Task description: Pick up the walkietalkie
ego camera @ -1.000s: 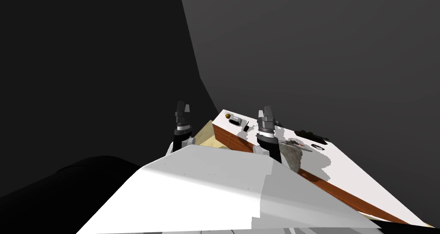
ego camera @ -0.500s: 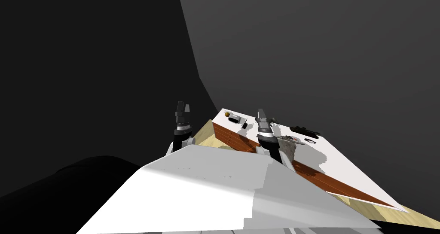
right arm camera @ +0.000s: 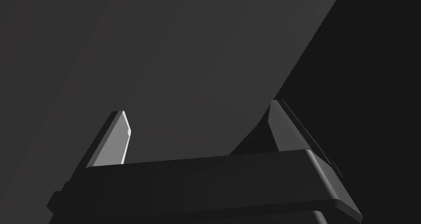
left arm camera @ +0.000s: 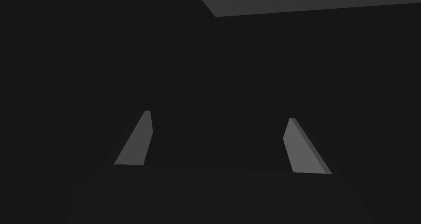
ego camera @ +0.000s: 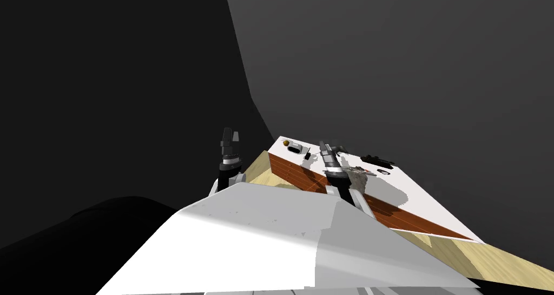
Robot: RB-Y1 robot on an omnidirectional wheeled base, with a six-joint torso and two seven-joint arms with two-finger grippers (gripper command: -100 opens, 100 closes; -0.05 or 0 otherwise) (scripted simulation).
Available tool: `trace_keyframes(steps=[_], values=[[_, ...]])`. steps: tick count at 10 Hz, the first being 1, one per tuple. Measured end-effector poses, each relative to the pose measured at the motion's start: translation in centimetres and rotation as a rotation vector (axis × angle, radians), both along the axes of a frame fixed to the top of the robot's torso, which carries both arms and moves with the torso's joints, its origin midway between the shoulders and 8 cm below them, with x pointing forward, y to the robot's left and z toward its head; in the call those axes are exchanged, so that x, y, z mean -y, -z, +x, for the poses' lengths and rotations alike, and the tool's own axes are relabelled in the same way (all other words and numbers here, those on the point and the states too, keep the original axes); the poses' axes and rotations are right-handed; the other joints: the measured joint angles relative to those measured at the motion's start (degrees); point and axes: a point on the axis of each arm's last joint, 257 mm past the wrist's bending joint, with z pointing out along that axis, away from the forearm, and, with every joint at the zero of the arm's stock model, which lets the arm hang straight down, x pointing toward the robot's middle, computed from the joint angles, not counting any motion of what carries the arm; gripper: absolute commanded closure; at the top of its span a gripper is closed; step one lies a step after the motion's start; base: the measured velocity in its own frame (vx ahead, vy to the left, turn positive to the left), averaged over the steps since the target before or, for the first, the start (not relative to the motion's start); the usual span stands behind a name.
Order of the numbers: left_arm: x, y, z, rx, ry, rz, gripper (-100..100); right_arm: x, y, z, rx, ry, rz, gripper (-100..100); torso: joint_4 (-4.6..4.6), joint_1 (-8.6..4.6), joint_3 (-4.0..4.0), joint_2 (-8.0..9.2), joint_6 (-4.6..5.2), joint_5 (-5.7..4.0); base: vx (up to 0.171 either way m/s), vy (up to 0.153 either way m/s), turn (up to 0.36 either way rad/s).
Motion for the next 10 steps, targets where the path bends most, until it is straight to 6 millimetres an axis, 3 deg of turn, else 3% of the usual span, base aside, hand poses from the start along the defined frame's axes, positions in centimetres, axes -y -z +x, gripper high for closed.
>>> trace_keyframes(steps=[3, 10], values=[[0.0, 0.0, 0.0, 0.000, 0.000, 0.000, 0, 1.1, 2.9, 1.2, -0.063, 0.076, -0.141, -100, -0.02, -0.10, -0.06, -0.10, 0.01, -0.02, 0.000, 0.001, 0.001], [0.0, 0.0, 0.0, 0.000, 0.000, 0.000, 0, 1.3, 3.1, 1.5, -0.069, 0.084, -0.154, -100, -0.02, -0.04, -0.04, -0.07, 0.00, -0.01, 0.000, 0.000, 0.001]])
